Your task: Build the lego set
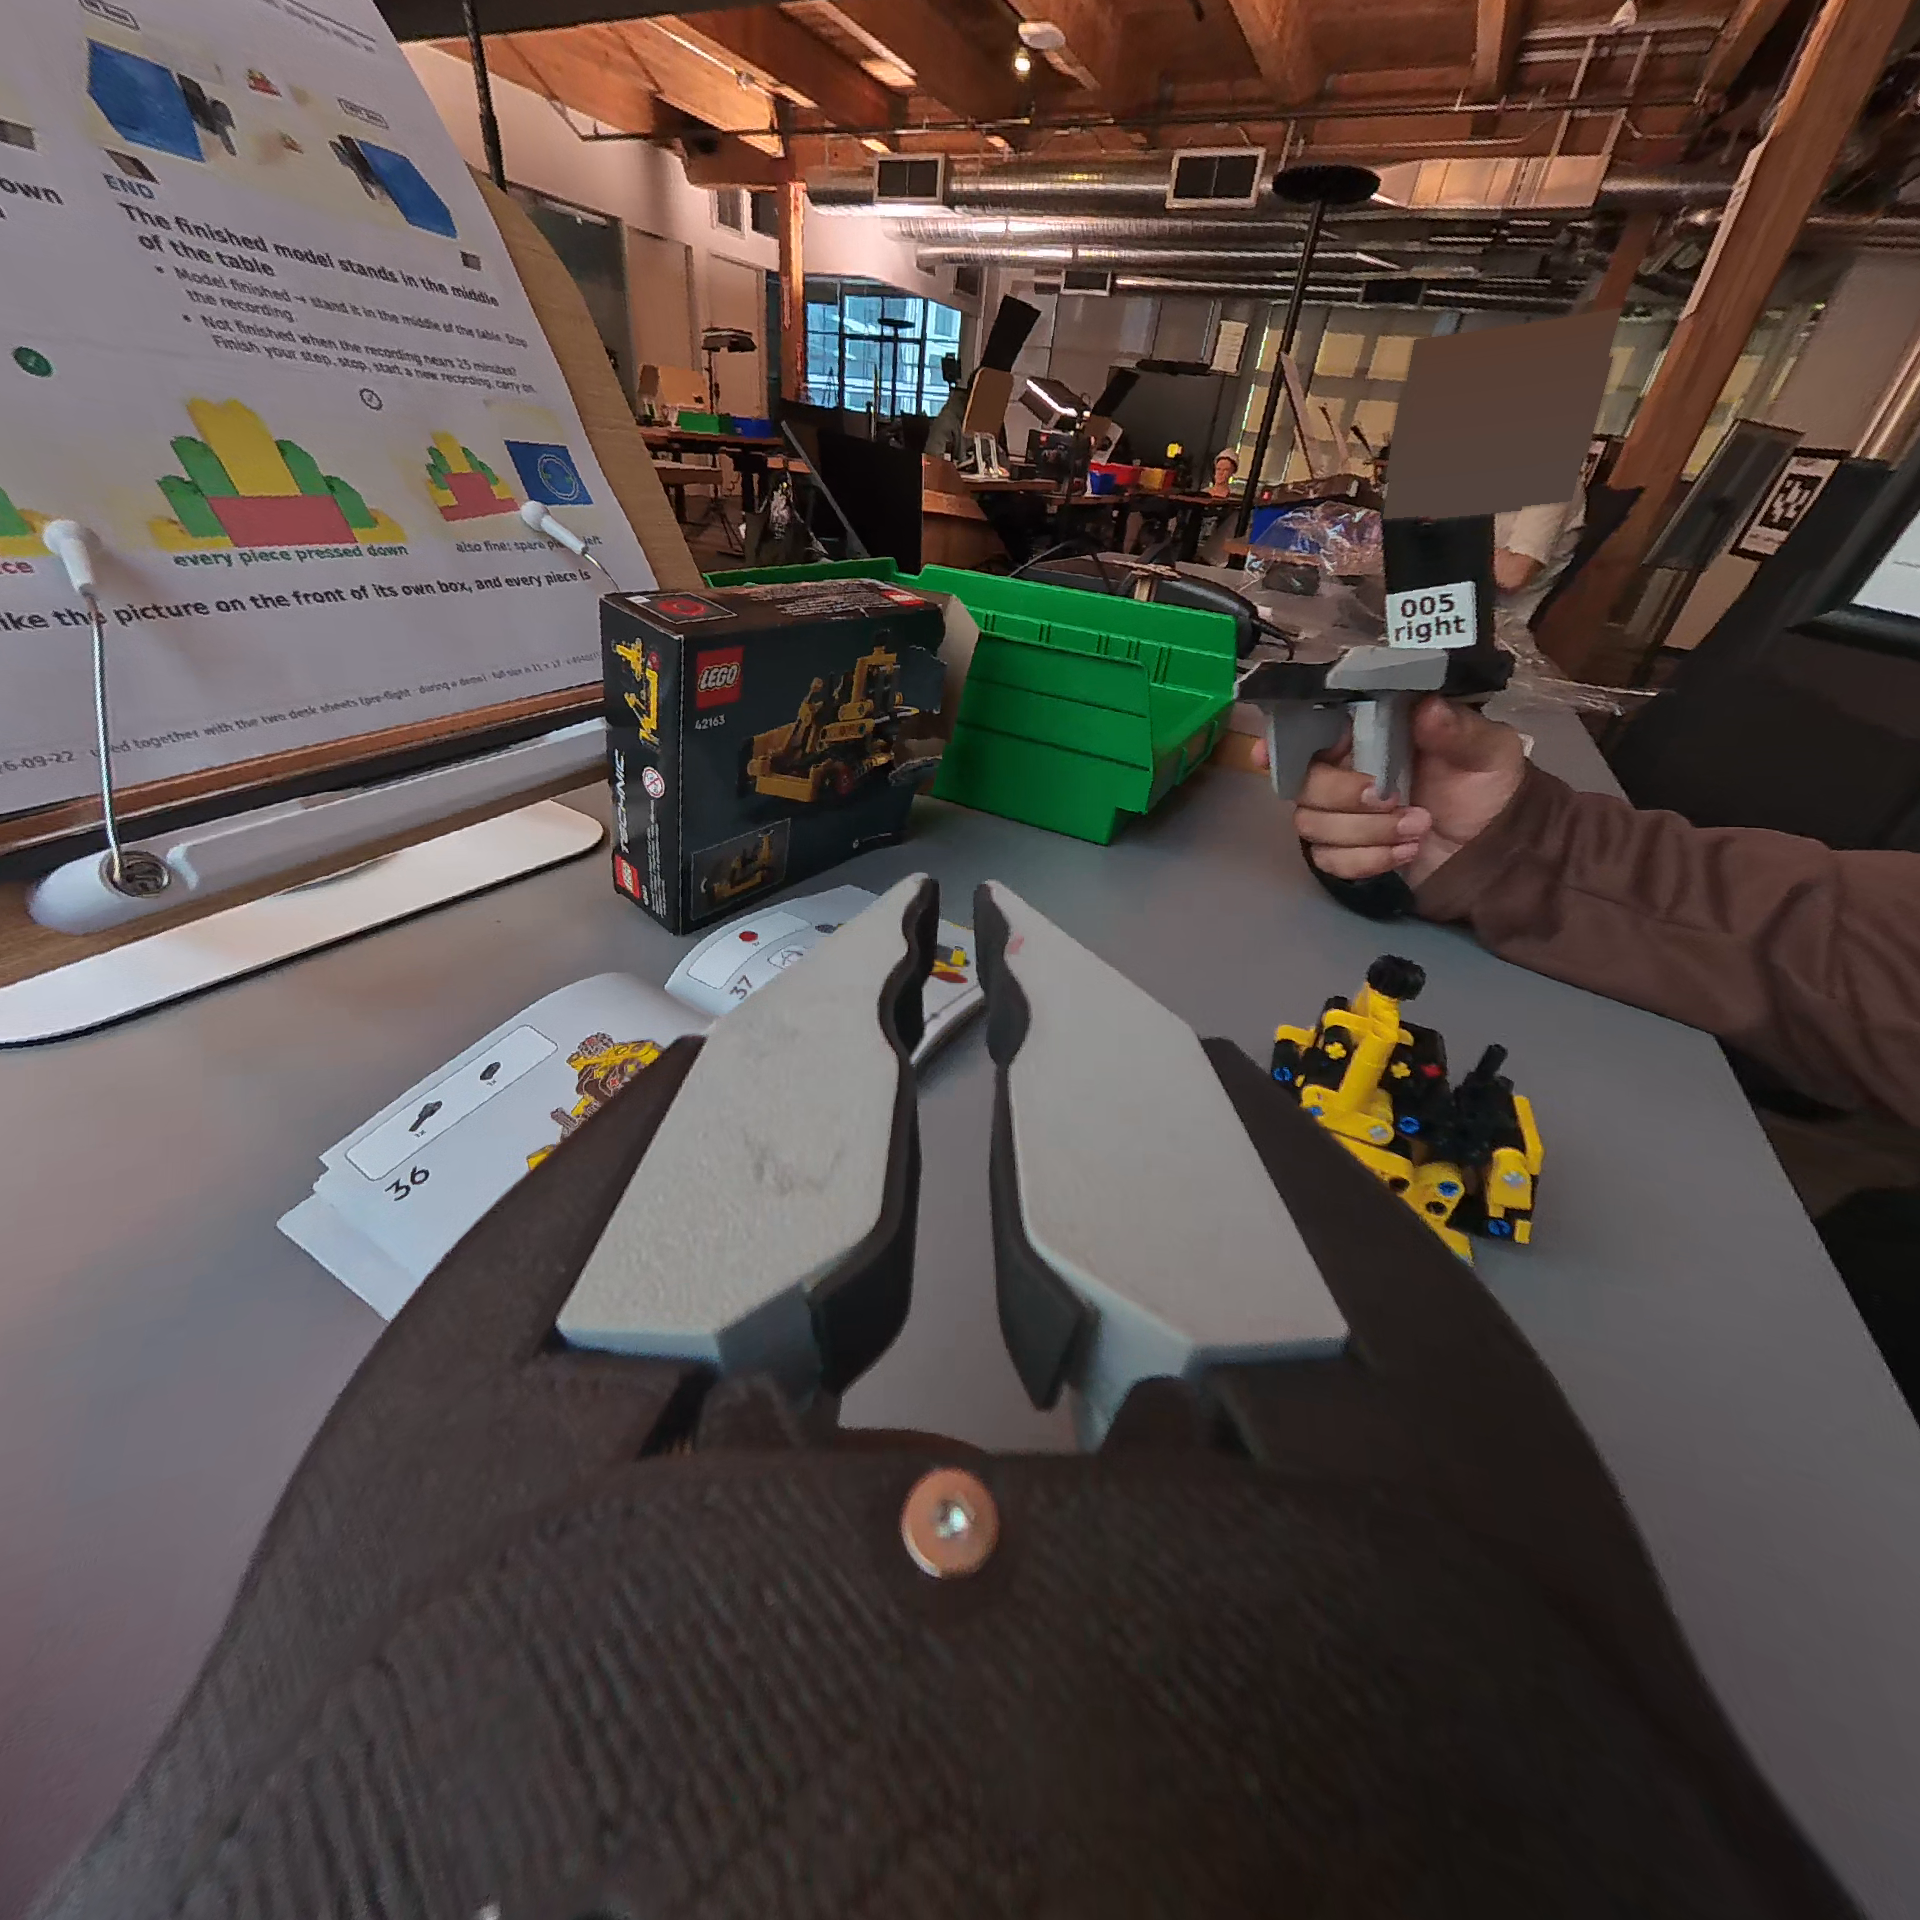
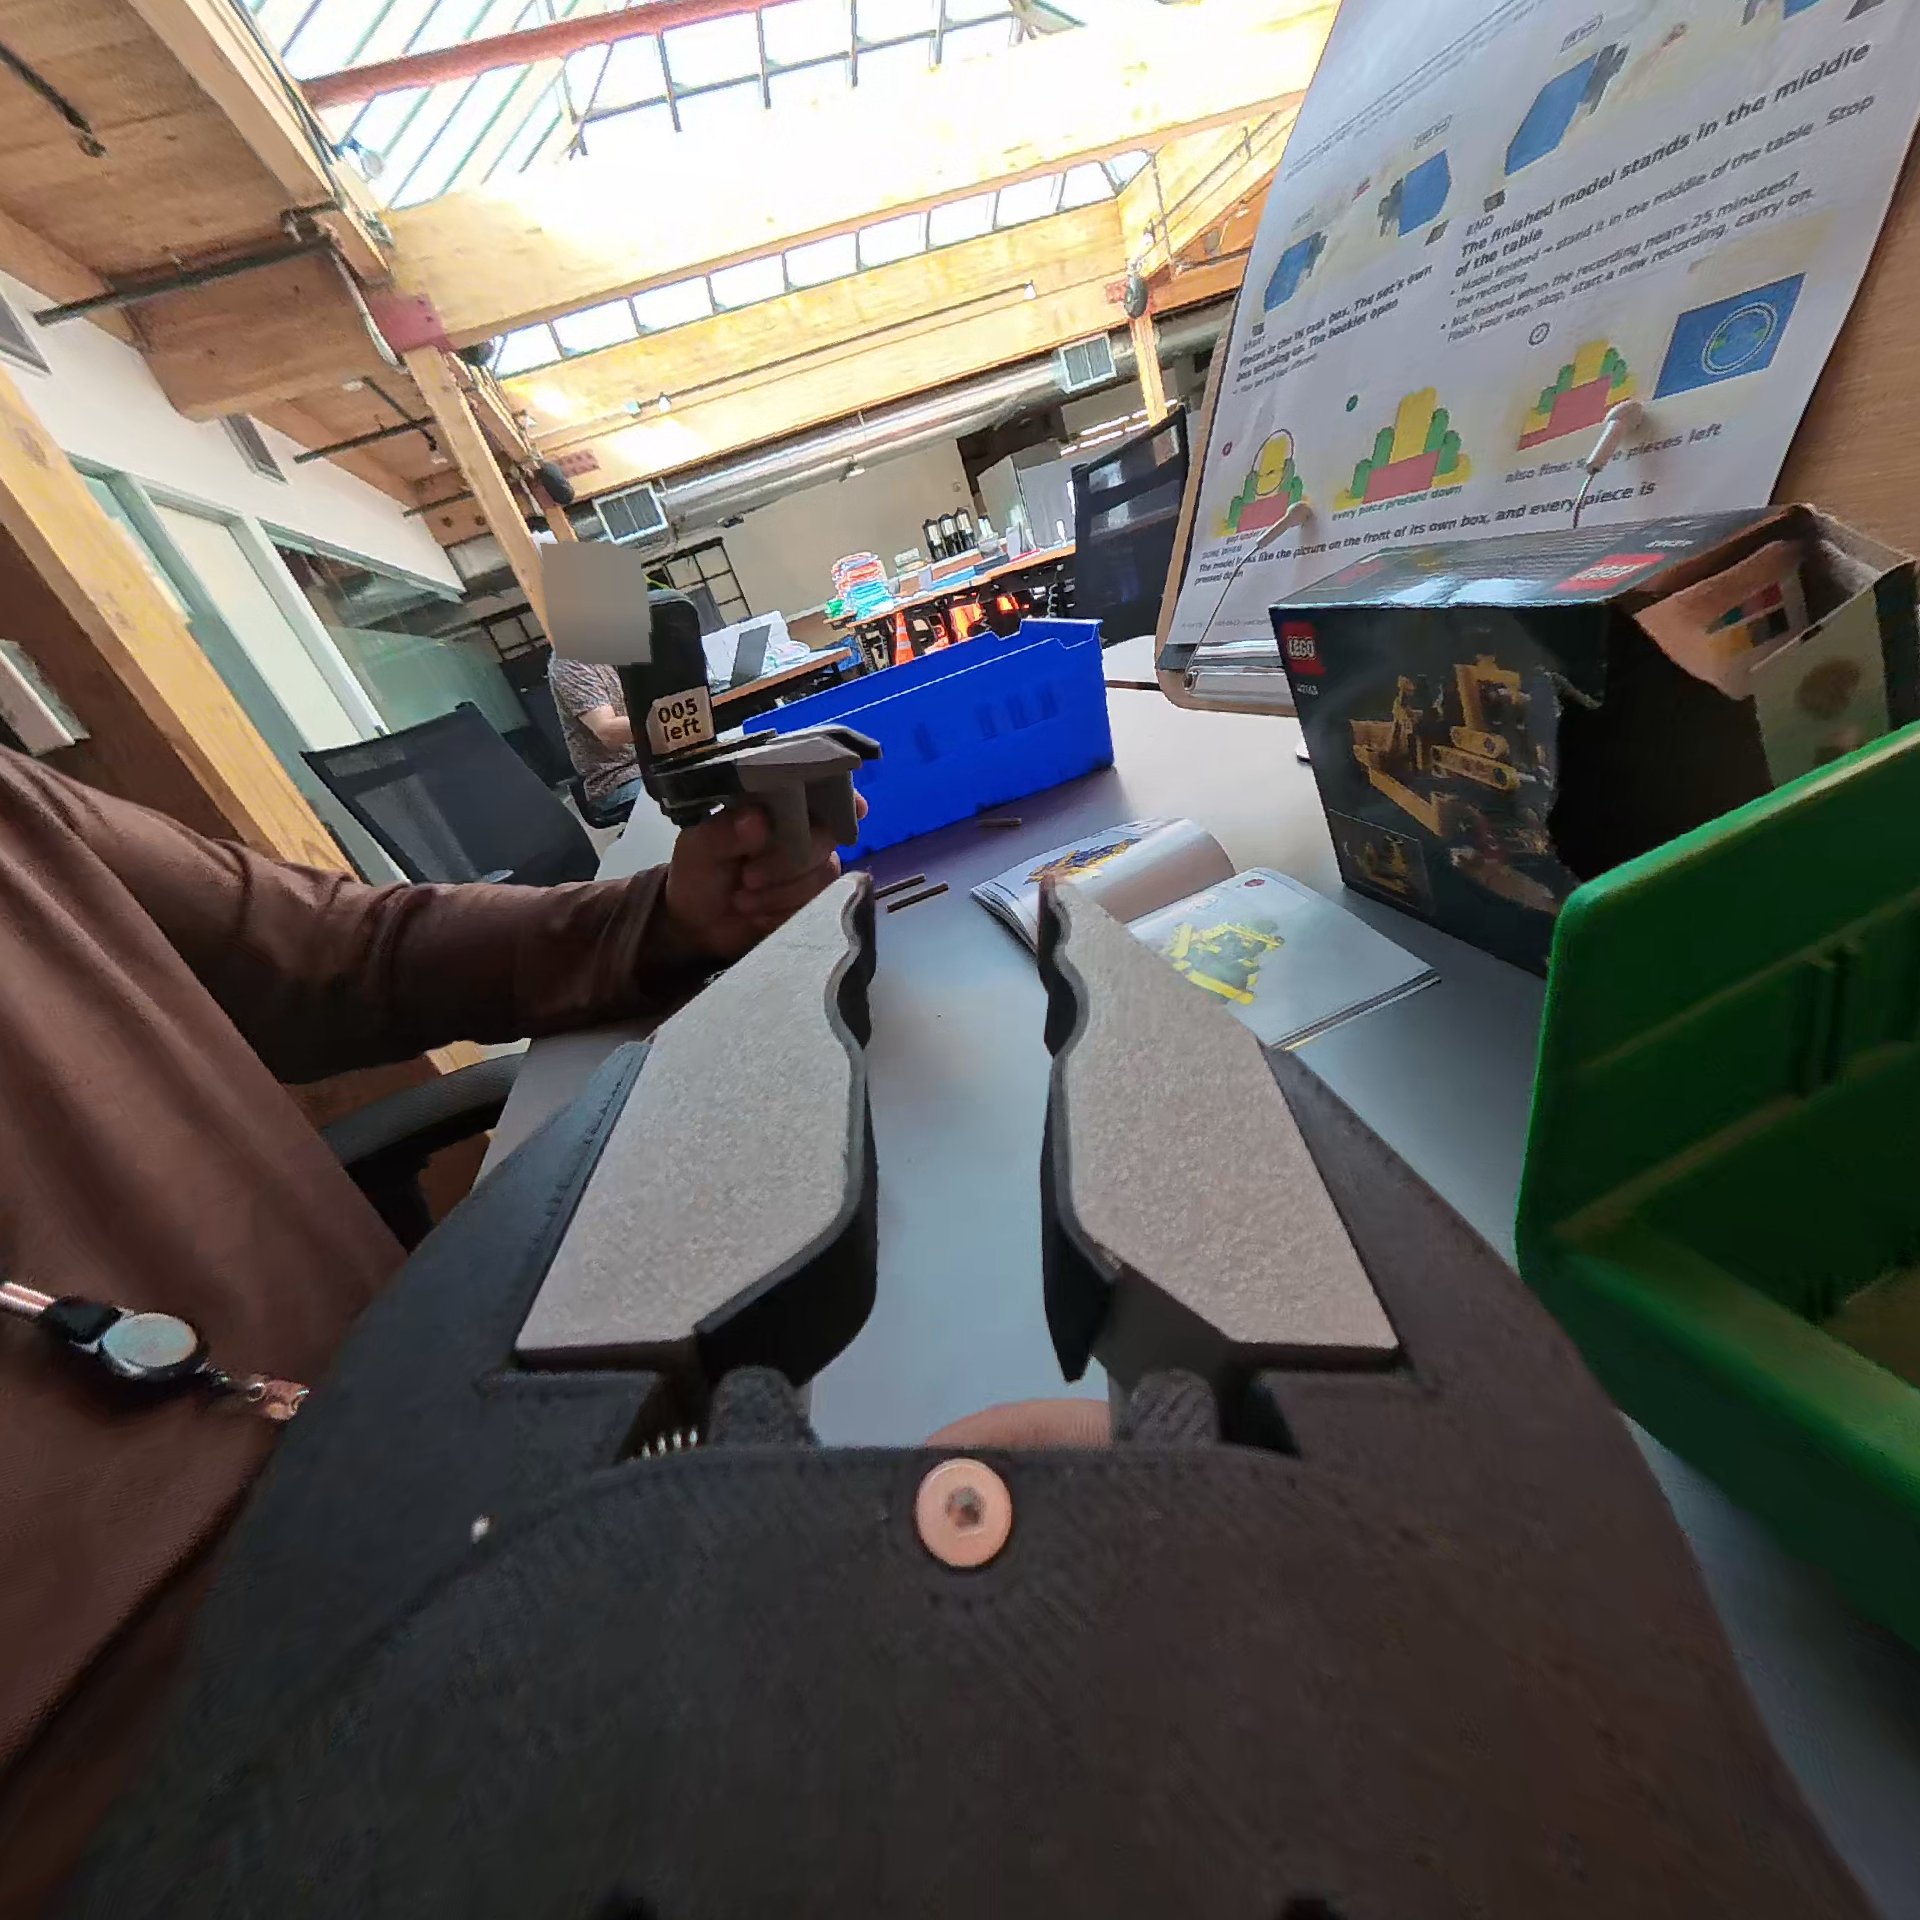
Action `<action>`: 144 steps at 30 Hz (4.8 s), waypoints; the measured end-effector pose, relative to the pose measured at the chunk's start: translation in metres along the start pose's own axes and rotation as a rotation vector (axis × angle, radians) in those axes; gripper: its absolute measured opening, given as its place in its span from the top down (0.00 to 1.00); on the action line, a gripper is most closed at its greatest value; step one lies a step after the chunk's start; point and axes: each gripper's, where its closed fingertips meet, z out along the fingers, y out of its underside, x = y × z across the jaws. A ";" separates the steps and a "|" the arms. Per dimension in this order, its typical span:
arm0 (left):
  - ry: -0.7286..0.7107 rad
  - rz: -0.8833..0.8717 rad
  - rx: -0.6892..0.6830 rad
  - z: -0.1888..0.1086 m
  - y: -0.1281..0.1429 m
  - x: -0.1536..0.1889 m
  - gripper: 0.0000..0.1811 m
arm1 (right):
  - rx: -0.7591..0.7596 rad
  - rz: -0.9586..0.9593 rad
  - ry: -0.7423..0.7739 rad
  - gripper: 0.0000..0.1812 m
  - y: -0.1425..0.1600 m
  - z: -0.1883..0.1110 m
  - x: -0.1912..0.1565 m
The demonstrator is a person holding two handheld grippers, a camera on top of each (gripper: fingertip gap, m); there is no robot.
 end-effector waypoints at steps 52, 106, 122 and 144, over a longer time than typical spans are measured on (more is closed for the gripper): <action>0.188 0.128 -0.025 0.001 0.005 0.032 0.98 | -0.052 0.034 -0.257 0.82 0.002 0.058 0.005; 0.451 0.214 -0.227 -0.015 0.037 0.068 0.88 | -0.444 -0.281 -0.354 0.83 0.067 0.069 -0.031; 0.464 0.332 -0.299 -0.013 0.052 0.079 0.88 | -0.532 -0.358 -0.348 0.82 0.084 0.067 -0.040; 0.510 0.458 -0.323 -0.019 0.063 0.106 0.87 | -0.604 -0.356 -0.283 0.81 0.099 0.051 -0.052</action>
